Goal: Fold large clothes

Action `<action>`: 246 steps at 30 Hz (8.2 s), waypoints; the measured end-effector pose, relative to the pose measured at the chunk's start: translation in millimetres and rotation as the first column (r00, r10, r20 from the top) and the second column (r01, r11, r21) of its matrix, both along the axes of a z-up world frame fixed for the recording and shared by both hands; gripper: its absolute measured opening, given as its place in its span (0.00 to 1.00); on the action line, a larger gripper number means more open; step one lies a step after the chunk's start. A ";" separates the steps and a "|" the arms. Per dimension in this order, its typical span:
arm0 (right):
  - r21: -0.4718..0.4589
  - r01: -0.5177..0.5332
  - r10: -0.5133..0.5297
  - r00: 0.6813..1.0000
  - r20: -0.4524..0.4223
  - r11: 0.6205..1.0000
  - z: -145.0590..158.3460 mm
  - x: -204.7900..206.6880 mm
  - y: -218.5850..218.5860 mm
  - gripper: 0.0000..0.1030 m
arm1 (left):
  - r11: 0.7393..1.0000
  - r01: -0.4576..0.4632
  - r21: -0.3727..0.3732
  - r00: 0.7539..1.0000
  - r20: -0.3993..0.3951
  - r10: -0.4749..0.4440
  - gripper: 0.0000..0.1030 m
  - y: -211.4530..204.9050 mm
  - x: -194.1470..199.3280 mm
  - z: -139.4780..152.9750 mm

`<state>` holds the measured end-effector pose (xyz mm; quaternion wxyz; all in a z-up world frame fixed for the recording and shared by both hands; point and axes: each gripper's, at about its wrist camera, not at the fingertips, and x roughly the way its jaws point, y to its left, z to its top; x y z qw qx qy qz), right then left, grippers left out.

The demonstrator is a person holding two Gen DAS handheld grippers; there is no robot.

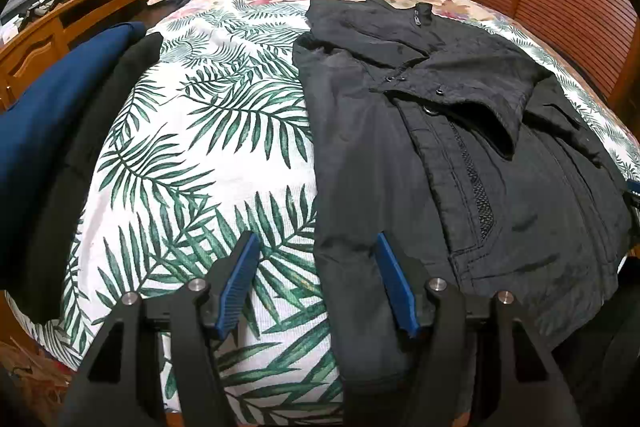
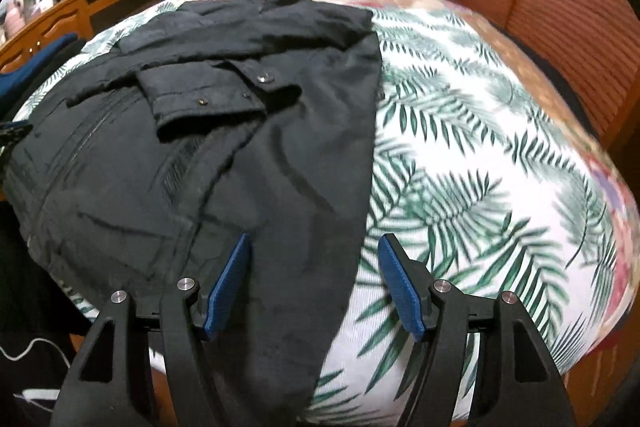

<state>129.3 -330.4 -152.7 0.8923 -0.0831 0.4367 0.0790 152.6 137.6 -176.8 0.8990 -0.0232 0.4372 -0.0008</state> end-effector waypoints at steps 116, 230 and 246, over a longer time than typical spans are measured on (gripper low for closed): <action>0.176 -0.051 0.000 0.961 0.278 0.983 108.0 149.6 -13.3 0.11 | 0.986 0.090 -0.140 0.904 0.427 -0.022 0.03 -37.3 99.6 146.4; 0.000 0.162 -0.162 0.986 -0.041 0.987 31.5 294.9 8.8 0.47 | 0.957 0.269 -0.107 0.936 0.262 -0.234 0.33 -87.4 74.9 82.6; 0.128 0.132 -0.108 0.978 -0.179 0.983 -6.9 305.9 -1.8 0.22 | 0.955 0.279 -0.101 0.939 0.239 -0.249 0.33 -95.7 78.2 76.7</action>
